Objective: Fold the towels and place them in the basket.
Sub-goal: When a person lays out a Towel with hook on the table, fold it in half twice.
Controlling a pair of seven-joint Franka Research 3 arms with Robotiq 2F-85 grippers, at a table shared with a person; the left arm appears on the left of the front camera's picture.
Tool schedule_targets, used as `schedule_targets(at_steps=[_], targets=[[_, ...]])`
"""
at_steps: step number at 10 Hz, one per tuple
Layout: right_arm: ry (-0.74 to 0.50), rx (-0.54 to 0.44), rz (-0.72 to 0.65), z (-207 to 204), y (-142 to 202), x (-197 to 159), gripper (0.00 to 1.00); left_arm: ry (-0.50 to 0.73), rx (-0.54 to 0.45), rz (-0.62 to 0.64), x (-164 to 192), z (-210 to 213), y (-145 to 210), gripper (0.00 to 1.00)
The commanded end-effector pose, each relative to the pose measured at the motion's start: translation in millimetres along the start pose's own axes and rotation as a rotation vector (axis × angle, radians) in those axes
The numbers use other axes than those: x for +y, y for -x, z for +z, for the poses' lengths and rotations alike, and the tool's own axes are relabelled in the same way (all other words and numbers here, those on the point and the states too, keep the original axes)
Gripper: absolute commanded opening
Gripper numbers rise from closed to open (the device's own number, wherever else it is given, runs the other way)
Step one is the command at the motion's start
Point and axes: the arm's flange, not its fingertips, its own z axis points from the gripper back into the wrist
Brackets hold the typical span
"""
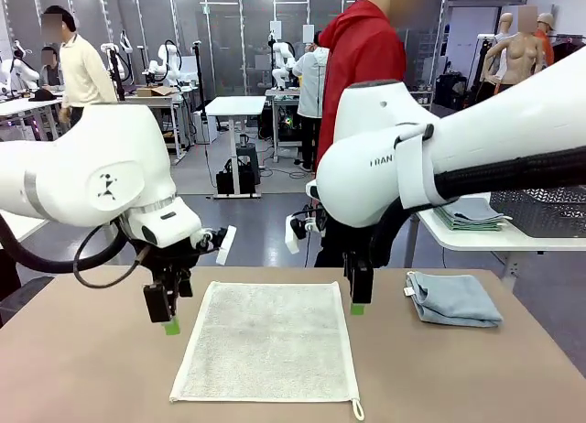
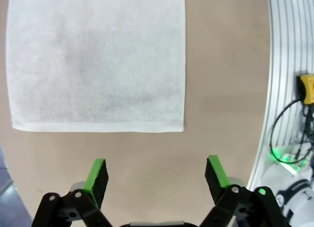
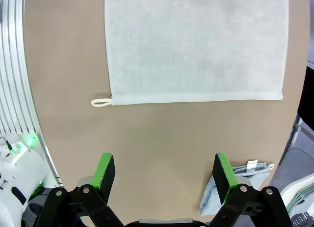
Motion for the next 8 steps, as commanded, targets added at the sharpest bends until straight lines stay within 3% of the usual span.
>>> schedule_targets(at_steps=[1,4,8], targets=[[0.034,-0.002,-0.047,-17.6,1.4,23.4,1.00,-0.046,0.016,0.018,-19.2,-19.7,4.5,1.00],[0.042,-0.020,-0.060,-47.3,1.2,48.4,1.00,-0.055,0.042,0.023,-40.9,-53.6,7.2,1.00],[-0.024,-0.030,-0.053,-92.3,5.7,50.2,1.00,-0.044,0.084,0.038,-39.1,-98.4,4.4,1.00]])
